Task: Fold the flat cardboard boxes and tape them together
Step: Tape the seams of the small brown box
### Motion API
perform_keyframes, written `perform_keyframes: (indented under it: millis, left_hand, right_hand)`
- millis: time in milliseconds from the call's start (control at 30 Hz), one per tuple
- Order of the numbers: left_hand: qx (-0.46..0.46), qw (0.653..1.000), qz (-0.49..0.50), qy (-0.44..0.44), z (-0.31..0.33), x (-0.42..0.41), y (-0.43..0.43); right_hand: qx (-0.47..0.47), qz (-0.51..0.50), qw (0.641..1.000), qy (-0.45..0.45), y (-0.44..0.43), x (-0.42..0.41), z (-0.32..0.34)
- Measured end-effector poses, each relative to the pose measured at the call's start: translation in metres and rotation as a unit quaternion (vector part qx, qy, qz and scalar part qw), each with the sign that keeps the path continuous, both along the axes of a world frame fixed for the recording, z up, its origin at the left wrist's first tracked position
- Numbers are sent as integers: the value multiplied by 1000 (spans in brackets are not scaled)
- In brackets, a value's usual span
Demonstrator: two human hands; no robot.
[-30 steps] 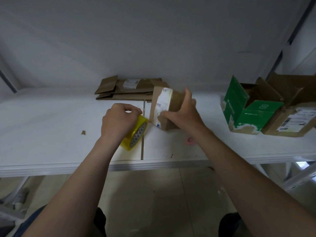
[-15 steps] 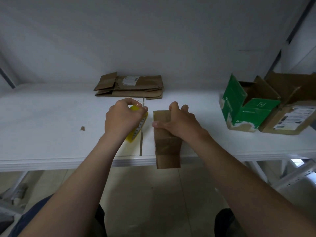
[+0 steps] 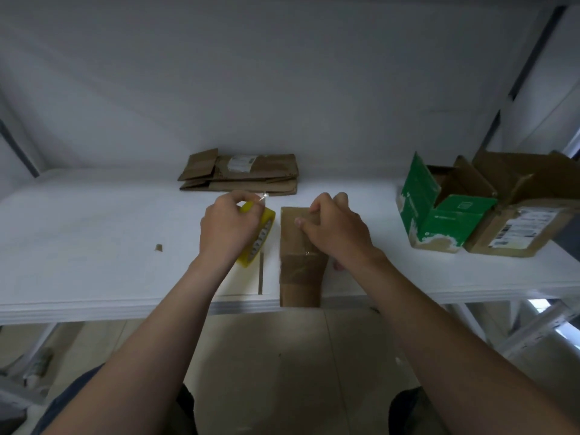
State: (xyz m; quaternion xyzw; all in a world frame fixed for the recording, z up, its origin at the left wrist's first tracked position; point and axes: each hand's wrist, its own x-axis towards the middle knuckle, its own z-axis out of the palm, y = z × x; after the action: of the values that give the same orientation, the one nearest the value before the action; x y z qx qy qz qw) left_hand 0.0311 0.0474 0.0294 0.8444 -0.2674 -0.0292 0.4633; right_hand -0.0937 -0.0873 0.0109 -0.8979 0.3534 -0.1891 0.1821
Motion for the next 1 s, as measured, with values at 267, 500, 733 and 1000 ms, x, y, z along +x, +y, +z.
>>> perform_keyframes:
  millis: [267, 500, 733, 1000]
  left_hand:
    - [-134, 985, -86, 59, 53, -16, 25]
    - [-225, 933, -178, 217, 73, -82, 39]
    - [-285, 946, -149, 28, 80, -130, 55]
    - [-287, 920, -213, 162, 78, -155, 71]
  right_hand:
    - [306, 119, 930, -167, 40, -41, 51]
    - [377, 120, 872, -289, 96, -61, 61]
    - [380, 91, 877, -278, 131, -105, 94]
    - [337, 84, 908, -236, 154, -135, 108]
